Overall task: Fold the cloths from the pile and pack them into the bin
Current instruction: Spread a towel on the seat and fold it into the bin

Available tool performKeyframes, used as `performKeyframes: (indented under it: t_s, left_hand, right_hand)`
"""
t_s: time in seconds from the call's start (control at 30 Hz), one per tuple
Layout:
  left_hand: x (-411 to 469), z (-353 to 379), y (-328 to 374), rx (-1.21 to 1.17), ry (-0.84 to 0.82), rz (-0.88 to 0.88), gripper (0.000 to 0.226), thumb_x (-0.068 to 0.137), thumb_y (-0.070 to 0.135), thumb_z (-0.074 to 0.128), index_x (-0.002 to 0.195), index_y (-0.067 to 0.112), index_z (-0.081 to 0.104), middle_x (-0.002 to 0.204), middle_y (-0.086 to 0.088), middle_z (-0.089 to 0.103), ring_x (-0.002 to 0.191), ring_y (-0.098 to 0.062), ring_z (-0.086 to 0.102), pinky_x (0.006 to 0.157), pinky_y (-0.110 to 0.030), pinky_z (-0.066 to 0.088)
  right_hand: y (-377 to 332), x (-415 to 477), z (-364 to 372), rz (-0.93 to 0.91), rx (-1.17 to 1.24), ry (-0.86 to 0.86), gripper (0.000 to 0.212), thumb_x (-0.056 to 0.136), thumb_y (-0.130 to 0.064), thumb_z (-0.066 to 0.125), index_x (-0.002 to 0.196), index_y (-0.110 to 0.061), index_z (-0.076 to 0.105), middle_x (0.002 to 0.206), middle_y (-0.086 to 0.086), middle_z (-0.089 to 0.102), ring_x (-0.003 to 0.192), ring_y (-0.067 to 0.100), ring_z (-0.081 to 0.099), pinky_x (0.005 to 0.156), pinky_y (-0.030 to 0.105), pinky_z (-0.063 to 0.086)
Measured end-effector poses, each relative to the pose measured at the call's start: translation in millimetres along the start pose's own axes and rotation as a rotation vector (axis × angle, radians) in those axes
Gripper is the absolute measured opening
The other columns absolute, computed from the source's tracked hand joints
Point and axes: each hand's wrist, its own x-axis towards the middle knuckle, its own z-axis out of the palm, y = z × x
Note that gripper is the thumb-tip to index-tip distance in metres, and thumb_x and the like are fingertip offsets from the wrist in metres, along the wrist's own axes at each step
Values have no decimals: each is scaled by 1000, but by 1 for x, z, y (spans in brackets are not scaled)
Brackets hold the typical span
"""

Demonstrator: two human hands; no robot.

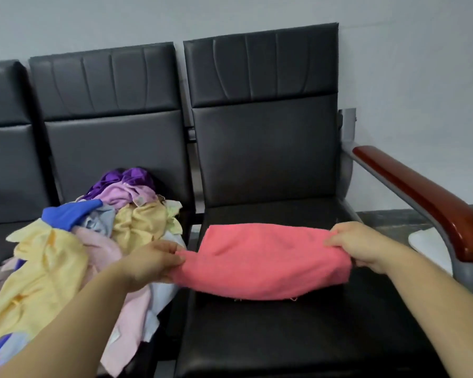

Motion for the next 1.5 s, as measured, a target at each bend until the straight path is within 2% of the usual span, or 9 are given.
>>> performKeyframes:
  t_s: [0.07,0.17,0.37,0.47,0.63,0.87,1.23,1.4,1.5]
  left_hand:
    - [-3,1,-9,89,-100,-116,13,88,9,66,100,4,65,71,-9,56,60,-16,55,58,-25,51]
    - [4,4,-12,72,-10,-117,13,97,5,58,89,13,62,64,-1,57,56,-11,54,58,-25,49]
    - [22,24,-24,35,44,-126,18,100,3,53,86,9,61,59,2,57,53,-9,55,54,-24,50]
    - [33,34,-26,45,132,-95,17,102,5,51,88,9,60,65,-2,54,57,-13,52,57,-25,46]
    - [52,41,-39,254,224,-19,13,101,20,55,92,13,62,75,-5,56,68,-20,52,67,-34,43]
    - [64,56,-42,504,366,55,16,103,22,52,100,9,61,92,-11,67,80,-19,60,64,-26,43]
    - [67,65,-52,608,470,29,16,101,30,56,93,17,50,79,0,61,70,-12,56,61,-30,38]
    - [58,70,-42,661,567,89,32,89,30,66,113,15,51,108,0,50,92,-22,56,77,-35,44]
    - [51,85,-30,689,507,196,31,87,25,64,115,18,53,113,1,52,100,-22,56,82,-37,48]
  right_hand:
    - [6,1,4,94,10,-114,6,92,-16,66,93,-11,70,86,10,59,81,26,52,65,33,38]
    - [10,0,10,183,26,-180,15,95,-11,64,107,-6,72,98,11,77,94,28,72,80,38,57]
    - [19,12,17,236,-26,-158,17,95,-6,58,108,-5,69,104,18,77,98,29,76,86,43,64]
    - [21,22,19,226,-65,-133,8,91,-4,58,96,-1,64,85,14,65,80,26,66,79,37,63]
    - [25,36,25,146,-207,2,11,86,-6,54,77,-10,50,72,8,48,65,25,42,55,32,37]
    - [27,40,36,61,-527,61,15,93,-8,46,79,-13,48,83,5,58,68,20,52,53,32,35]
    - [38,36,45,15,-626,156,11,103,-25,45,100,-16,49,92,3,60,78,20,59,58,34,44]
    - [33,23,48,-47,-718,277,44,96,-53,61,127,-24,50,125,6,48,114,28,49,88,41,48]
    - [23,17,53,-170,-658,246,32,93,-49,66,118,-31,57,120,-1,47,113,24,51,90,40,50]
